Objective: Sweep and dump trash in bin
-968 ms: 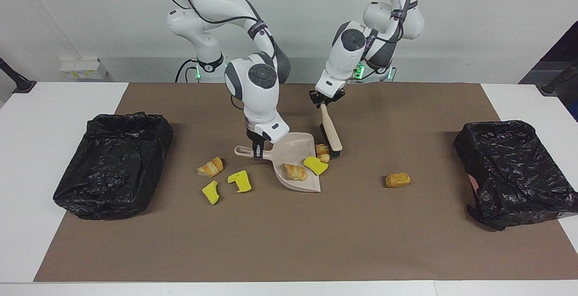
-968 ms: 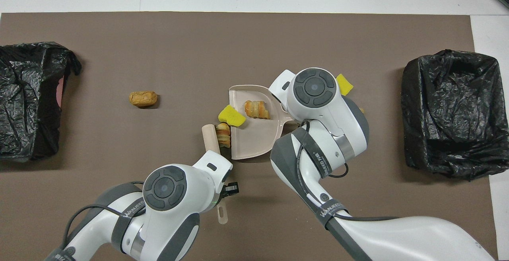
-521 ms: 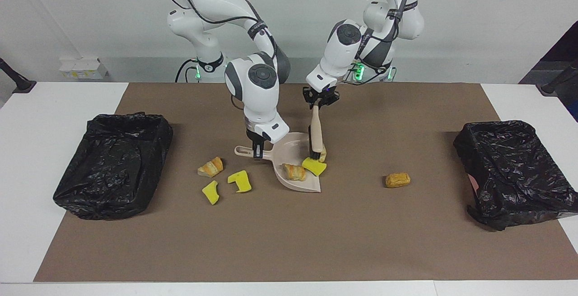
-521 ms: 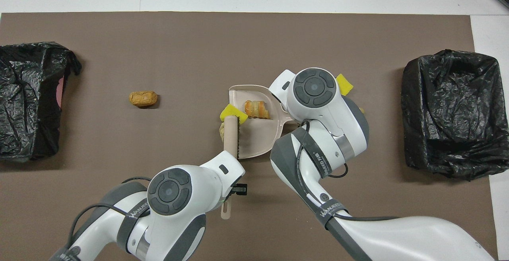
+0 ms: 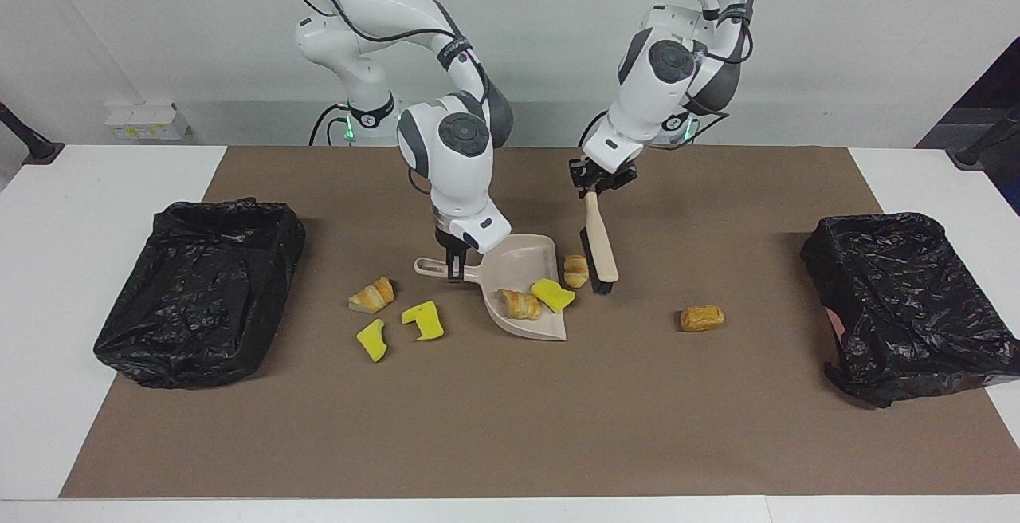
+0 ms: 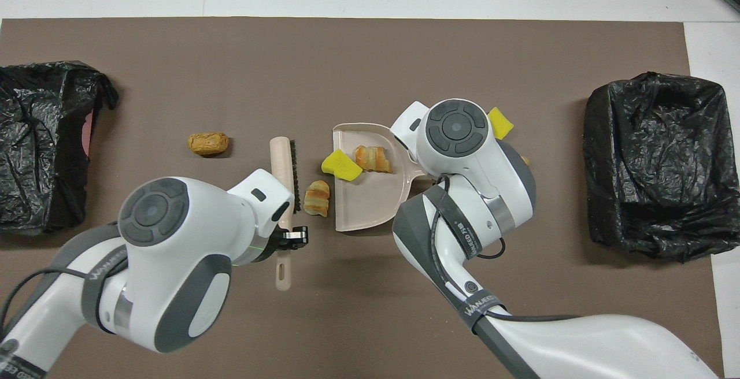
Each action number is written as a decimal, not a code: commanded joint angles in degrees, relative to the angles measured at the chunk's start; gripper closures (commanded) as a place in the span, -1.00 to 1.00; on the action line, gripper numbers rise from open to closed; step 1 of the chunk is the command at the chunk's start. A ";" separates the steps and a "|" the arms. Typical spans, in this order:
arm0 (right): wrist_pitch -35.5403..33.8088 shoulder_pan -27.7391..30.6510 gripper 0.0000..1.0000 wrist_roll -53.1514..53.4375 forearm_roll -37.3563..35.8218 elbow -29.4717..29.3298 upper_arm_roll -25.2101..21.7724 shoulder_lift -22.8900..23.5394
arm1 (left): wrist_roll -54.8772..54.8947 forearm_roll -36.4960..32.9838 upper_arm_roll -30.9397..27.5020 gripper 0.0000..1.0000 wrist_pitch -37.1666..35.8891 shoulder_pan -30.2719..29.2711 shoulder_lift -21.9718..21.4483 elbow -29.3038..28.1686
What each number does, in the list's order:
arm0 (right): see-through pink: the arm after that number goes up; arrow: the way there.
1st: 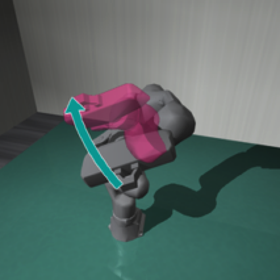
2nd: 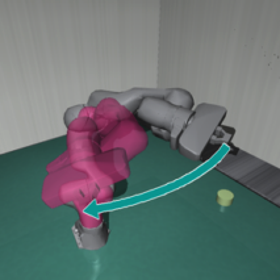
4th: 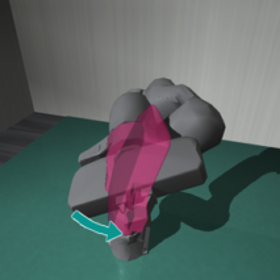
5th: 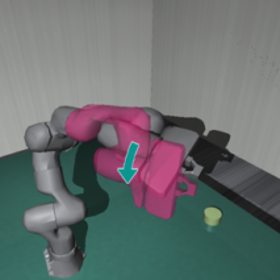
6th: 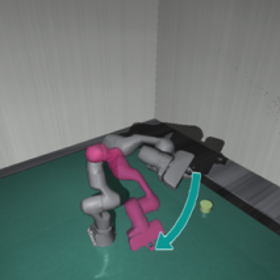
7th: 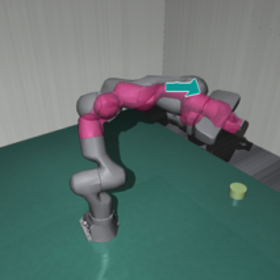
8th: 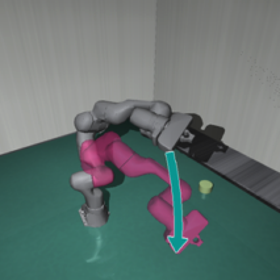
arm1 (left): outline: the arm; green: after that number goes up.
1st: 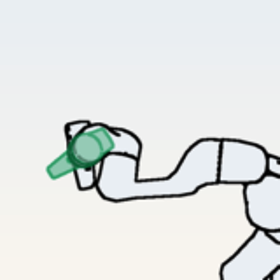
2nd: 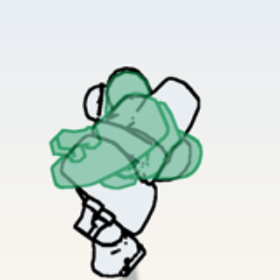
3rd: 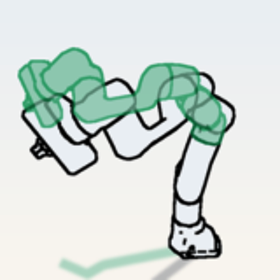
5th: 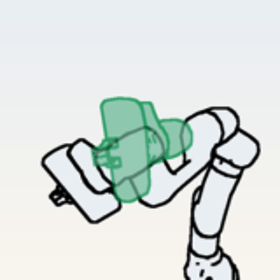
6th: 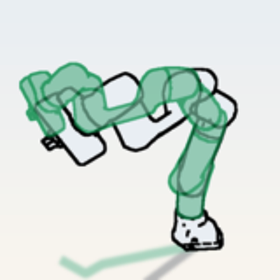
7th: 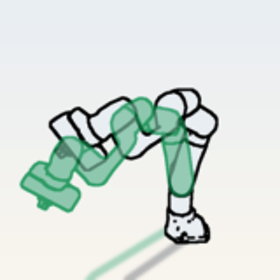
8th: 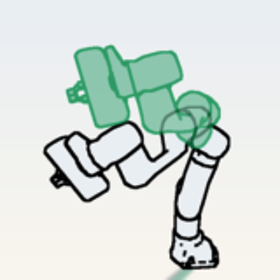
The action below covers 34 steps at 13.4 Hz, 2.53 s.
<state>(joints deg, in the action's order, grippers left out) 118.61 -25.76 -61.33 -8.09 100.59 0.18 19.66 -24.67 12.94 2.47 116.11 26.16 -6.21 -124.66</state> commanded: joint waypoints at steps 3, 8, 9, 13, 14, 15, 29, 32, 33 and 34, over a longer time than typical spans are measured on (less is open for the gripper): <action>1.80 0.18 1.00 2.18 -0.52 0.40 0.26 0.20 | 3.72 -12.21 0.43 1.00 -6.77 -12.85 3.12 7.14; 1.80 0.18 1.00 2.18 -0.52 0.48 0.26 0.29 | 24.72 -17.57 0.43 1.00 -2.22 -25.54 8.65 8.74; 1.80 0.18 1.00 2.18 -0.52 0.40 0.26 0.29 | 26.75 -18.47 0.43 1.00 1.72 -25.72 11.02 8.82; 1.80 0.18 1.00 2.18 -0.52 0.48 0.26 0.29 | 28.63 -17.69 0.87 1.00 4.04 -23.80 12.98 4.63; 1.89 0.09 1.00 2.35 -0.52 0.40 0.26 0.29 | 27.75 -15.42 0.87 1.00 3.95 -21.96 11.76 1.82; 1.98 0.09 1.00 2.79 -0.52 0.48 0.26 0.46 | 27.13 -13.14 0.95 1.00 3.17 -21.33 10.70 0.84; 2.24 0.01 1.00 3.23 -0.52 0.40 0.26 0.55 | 7.44 5.85 1.04 1.00 5.96 2.39 7.79 -1.89; 2.33 0.01 1.00 3.23 -0.52 0.40 0.26 0.64 | 7.35 10.86 1.13 1.00 8.95 5.39 7.79 -1.81; 2.33 0.01 1.00 3.23 -0.52 0.40 0.26 0.64 | 7.35 12.10 1.13 1.00 9.57 5.83 7.87 -1.64; 2.33 0.01 1.00 3.23 -0.52 0.40 0.26 0.64 | 7.18 13.68 1.22 1.00 9.58 5.75 7.96 -1.20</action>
<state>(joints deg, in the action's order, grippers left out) 119.34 -25.87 -60.39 -8.09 100.59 0.16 20.04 -17.28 23.81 4.43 124.05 30.54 3.05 -124.86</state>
